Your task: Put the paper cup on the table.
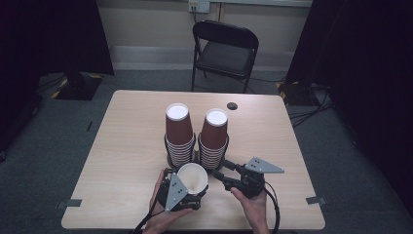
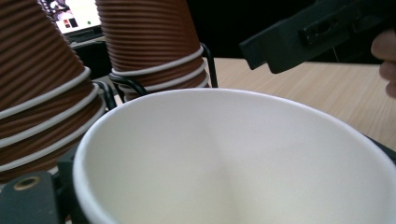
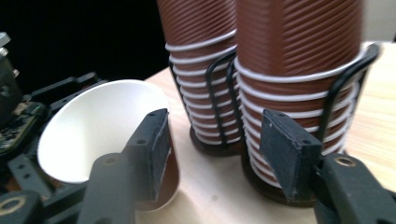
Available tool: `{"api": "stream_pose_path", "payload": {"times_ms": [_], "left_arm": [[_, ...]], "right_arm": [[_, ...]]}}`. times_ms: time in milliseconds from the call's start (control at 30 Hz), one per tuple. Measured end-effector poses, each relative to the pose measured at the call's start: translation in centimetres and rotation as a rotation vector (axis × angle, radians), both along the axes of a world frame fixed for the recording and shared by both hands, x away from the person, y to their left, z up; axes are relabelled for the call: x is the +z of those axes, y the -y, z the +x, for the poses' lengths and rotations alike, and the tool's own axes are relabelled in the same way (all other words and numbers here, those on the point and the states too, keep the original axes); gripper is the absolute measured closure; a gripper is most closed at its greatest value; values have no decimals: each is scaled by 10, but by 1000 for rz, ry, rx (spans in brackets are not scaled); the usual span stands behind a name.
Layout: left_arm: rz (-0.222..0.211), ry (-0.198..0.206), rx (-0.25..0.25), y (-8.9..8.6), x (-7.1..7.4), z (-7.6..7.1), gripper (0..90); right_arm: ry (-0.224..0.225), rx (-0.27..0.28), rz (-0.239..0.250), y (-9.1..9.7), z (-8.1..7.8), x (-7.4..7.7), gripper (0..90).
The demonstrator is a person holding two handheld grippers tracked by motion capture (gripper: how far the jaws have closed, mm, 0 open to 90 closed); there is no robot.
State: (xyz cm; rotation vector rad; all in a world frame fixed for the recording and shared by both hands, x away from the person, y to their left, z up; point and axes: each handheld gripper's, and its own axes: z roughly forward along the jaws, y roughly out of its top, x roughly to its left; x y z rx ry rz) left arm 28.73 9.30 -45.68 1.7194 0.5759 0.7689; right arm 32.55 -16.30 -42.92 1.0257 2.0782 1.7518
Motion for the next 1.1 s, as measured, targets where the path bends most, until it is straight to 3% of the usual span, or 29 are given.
{"api": "stream_pose_path", "payload": {"times_ms": [200, 300, 600, 667, 700, 767, 1000, 1100], "left_arm": [[-57, -24, 5, -13, 4, 2, 87], [-104, -58, 3, -19, 4, 5, 88], [-110, -69, 47, -37, 6, 10, 87], [-117, -83, 70, -43, 6, 12, 86], [-136, -104, 83, -48, 7, 14, 86], [-135, -106, 87, -50, 7, 14, 86], [-174, -121, 145, -72, 9, 21, 86], [-163, -127, 152, -79, 10, 25, 88]], "right_arm": [[71, -83, 20, 13, -6, -1, 377], [76, -98, 20, 20, -7, -4, 354], [98, -111, 47, 34, -14, -18, 237], [110, -113, 25, 37, -15, -21, 217], [114, -101, 34, 40, -16, -24, 216], [115, -105, 35, 41, -17, -25, 216], [154, -205, -18, 50, -20, -32, 213], [160, -221, -34, 53, -19, -38, 195]]}}
